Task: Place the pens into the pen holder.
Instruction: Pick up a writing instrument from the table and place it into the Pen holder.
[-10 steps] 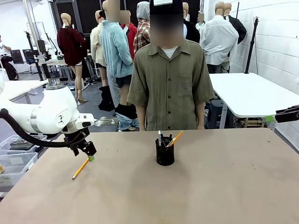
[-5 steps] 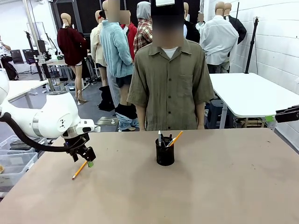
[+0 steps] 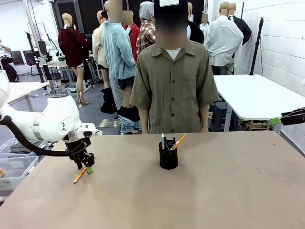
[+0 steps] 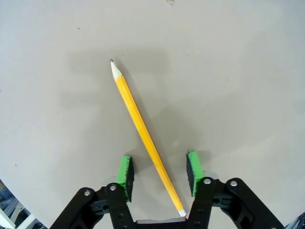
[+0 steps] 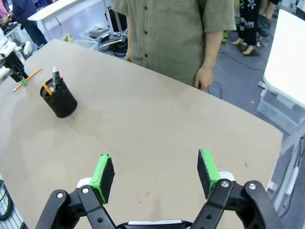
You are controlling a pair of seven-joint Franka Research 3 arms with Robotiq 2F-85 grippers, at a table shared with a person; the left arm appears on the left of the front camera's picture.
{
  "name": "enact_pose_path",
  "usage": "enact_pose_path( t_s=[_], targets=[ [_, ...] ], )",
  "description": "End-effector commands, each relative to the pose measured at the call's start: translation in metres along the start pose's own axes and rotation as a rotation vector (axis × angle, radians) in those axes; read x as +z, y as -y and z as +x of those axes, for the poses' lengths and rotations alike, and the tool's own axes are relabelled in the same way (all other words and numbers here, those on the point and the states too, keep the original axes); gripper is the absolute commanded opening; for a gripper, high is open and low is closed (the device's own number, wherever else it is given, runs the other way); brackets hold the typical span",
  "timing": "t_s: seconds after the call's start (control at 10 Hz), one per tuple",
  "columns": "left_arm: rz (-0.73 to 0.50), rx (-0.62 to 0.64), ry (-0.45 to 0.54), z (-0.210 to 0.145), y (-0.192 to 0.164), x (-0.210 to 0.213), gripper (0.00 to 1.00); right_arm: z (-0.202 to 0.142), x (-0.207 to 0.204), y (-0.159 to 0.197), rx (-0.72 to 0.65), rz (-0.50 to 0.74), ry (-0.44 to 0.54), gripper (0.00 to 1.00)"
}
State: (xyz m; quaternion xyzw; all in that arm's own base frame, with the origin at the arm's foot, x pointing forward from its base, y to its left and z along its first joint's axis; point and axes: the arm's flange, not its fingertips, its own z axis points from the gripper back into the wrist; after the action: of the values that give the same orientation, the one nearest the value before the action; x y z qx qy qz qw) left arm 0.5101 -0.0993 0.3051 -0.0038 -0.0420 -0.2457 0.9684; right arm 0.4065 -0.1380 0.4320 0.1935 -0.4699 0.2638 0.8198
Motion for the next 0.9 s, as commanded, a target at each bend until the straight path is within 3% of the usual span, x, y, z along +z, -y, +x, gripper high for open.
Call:
enact_pose_path(
  t_s=[0.0,0.5,0.6,0.8],
  targets=[
    [0.008,-0.018,-0.032,-0.001,-0.001,-0.003,0.0,-0.001,-0.002,0.0,0.007,0.003,-0.005,0.88],
    [0.007,-0.037,-0.046,-0.003,-0.002,0.0,0.0,-0.001,-0.002,0.0,0.007,0.003,-0.005,0.88],
    [-0.023,-0.047,-0.001,-0.005,-0.008,0.012,0.0,-0.001,-0.002,0.0,0.007,0.003,-0.005,0.88],
    [-0.098,-0.12,0.185,-0.016,-0.022,0.046,0.0,-0.001,-0.002,0.0,0.007,0.003,-0.005,0.88]
  ],
)
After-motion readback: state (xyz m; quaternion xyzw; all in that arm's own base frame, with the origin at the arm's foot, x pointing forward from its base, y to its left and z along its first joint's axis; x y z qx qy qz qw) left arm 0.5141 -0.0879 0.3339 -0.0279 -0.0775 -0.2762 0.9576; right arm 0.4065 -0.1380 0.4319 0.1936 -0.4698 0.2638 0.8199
